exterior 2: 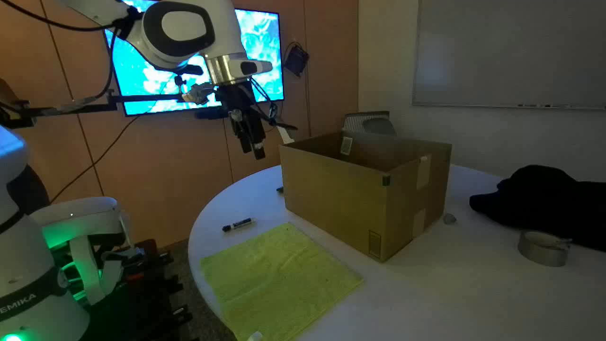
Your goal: Put the marker in the yellow towel and wrap the marker, then put the towel in the box
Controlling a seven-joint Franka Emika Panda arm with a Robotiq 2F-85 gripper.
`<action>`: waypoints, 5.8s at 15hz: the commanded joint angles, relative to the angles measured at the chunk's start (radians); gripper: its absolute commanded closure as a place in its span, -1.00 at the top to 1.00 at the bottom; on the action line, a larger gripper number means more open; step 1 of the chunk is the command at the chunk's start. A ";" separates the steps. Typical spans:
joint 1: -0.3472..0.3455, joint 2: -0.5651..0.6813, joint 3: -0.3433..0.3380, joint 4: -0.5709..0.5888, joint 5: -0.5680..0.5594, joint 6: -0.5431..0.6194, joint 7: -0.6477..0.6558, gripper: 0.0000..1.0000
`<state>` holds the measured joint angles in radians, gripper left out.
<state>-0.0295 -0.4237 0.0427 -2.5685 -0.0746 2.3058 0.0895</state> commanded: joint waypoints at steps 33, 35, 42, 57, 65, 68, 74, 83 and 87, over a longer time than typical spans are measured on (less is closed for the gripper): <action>0.232 0.888 0.165 0.307 0.033 0.460 0.052 1.00; 0.195 0.897 0.218 0.319 0.098 0.447 -0.027 1.00; 0.216 0.971 0.234 0.372 0.146 0.413 -0.083 1.00; 0.341 1.056 0.094 0.431 0.031 0.427 -0.013 -0.14; 0.331 1.015 0.108 0.421 0.017 0.390 -0.054 -0.84; 0.320 0.985 0.099 0.405 0.000 0.362 -0.078 -0.84; 0.310 0.912 0.006 0.363 -0.093 0.347 -0.045 -0.84; 0.254 0.935 -0.157 0.308 -0.106 0.503 0.070 -0.84; 0.268 0.946 -0.232 0.283 -0.122 0.517 0.124 -0.84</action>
<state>0.2194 0.5226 -0.1417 -2.2636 -0.1562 2.7898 0.1473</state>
